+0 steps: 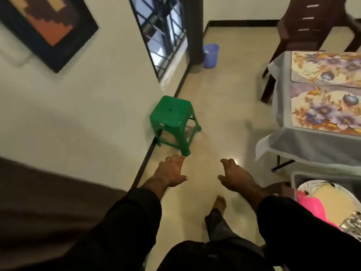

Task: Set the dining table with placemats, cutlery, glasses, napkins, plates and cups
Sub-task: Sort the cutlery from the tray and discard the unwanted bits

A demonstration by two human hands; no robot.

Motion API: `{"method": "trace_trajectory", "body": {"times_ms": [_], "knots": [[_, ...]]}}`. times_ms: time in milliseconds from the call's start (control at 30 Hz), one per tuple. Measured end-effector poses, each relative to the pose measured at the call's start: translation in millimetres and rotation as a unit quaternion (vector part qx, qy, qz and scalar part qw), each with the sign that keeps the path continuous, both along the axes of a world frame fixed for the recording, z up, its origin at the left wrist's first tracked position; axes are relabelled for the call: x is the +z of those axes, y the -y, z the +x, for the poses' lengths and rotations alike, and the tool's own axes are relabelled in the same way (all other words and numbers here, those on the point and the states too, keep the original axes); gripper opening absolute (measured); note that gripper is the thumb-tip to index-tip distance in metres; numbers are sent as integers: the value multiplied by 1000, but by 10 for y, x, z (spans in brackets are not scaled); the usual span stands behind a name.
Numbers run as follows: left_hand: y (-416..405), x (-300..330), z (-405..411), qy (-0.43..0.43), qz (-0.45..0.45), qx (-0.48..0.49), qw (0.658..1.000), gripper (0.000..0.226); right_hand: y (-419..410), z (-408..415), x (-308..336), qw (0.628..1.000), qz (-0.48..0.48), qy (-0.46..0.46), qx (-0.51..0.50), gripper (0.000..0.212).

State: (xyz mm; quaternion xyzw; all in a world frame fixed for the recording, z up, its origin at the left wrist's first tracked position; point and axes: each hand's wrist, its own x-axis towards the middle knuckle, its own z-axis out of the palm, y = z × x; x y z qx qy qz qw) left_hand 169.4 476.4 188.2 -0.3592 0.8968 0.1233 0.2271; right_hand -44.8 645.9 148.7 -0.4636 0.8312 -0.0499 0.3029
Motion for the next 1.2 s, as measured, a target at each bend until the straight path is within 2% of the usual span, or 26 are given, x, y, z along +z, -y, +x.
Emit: {"method": "trace_trajectory", "body": {"times_ms": [133,267,433,600,733,800,1000,1067,1200], "knots": [[660,-37,-839,9,14,-42,999,94,570,-699,-5,999,13,6,-35,67],[1194,11,-1634,-20,33,-47,998,95,1032,-1444,119,998,17,-11,-59,64],[1980,25,-2654,-4,31,-110,993,97,1565,-2417,216,991,-8,-30,-132,66],[2932,-48,-4017,-8,25,-174,984,98,2010,-3327,110,974,2,-35,-222,69],[3361,-2,-5143,-13,24,-265,964,95,2220,-3921,127,946,0,-22,-324,68],[3461,58,-5693,1,14,-335,942,94,2291,-4163,148,925,-18,-19,-380,68],[3429,135,-7332,-8,3,-463,886,92,2317,-4910,72,862,-58,-64,-499,61],[3364,92,-7853,-10,-3,-495,869,92,2309,-5288,-21,842,-67,-88,-527,59],[3259,8,-8629,-1,5,-511,859,93,2303,-5981,-130,820,-37,-99,-562,59]]}}
